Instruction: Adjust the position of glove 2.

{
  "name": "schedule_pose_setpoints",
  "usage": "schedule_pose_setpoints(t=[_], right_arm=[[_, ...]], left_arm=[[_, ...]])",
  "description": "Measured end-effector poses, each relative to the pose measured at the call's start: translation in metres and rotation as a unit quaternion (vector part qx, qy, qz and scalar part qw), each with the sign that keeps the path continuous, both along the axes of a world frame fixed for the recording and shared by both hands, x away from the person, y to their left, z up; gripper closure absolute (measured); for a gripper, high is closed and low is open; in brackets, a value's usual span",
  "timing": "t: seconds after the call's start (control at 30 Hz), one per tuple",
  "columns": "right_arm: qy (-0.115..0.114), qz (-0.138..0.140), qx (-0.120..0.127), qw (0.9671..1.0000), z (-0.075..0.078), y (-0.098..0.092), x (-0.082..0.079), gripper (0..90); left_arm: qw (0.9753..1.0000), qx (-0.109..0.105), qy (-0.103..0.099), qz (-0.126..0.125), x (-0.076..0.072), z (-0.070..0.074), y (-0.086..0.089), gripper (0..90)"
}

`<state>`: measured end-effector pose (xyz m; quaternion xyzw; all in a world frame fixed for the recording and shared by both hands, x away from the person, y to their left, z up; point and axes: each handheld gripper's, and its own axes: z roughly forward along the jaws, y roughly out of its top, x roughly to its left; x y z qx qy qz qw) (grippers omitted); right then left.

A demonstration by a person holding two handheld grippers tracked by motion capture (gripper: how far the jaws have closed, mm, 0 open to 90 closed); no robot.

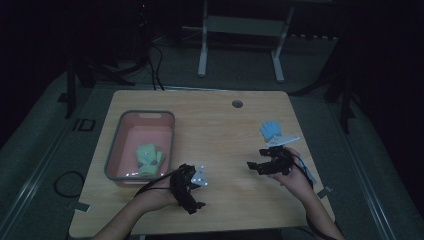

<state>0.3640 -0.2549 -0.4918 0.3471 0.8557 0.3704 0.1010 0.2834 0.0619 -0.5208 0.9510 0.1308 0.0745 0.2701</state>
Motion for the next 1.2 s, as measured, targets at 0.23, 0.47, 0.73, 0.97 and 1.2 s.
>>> schedule_pose_setpoints(t=[0.23, 0.47, 0.73, 0.97, 1.2], right_arm=[[-0.027, -0.058, -0.010, 0.9979, 0.002, -0.030, 0.020, 38.5], [-0.035, -0.098, -0.003, 0.9946, 0.010, -0.054, 0.052, 61.5], [-0.023, -0.135, -0.018, 0.9904, 0.005, -0.062, 0.090, 57.7], [-0.014, -0.149, -0.031, 0.9883, -0.011, -0.068, 0.113, 59.2], [-0.006, -0.148, -0.037, 0.9882, -0.026, -0.068, 0.124, 56.6]], left_arm=[[0.9999, -0.001, 0.010, 0.000, 0.000, -0.006, 0.002, 4.7], [0.9999, -0.001, 0.011, -0.004, -0.002, -0.008, 0.003, 4.6], [0.9999, -0.007, 0.014, 0.000, -0.002, -0.010, 0.005, 4.7], [0.9998, -0.010, 0.014, 0.002, -0.004, -0.011, 0.006, 4.6], [0.9999, -0.010, 0.014, 0.002, -0.006, -0.013, 0.008, 4.6]])
